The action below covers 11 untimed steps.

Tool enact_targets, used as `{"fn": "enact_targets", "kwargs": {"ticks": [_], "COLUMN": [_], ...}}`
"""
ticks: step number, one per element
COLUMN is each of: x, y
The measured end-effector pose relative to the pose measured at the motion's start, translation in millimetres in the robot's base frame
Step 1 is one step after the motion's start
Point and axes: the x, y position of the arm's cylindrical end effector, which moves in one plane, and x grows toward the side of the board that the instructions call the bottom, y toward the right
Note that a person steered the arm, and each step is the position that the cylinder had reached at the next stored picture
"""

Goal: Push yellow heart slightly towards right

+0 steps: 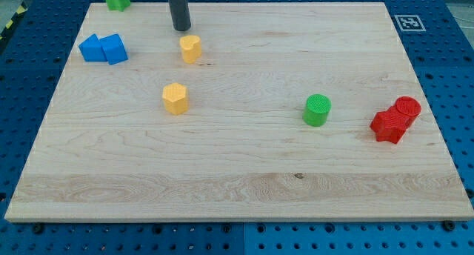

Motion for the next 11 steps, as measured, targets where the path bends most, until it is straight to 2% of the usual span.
{"fn": "enact_targets", "kwargs": {"ticks": [3, 4, 6, 9, 11], "x": [116.5, 124.3, 101.4, 101.4, 64.6], "y": [-1.0, -1.5, -1.0, 27.0, 18.7]}}
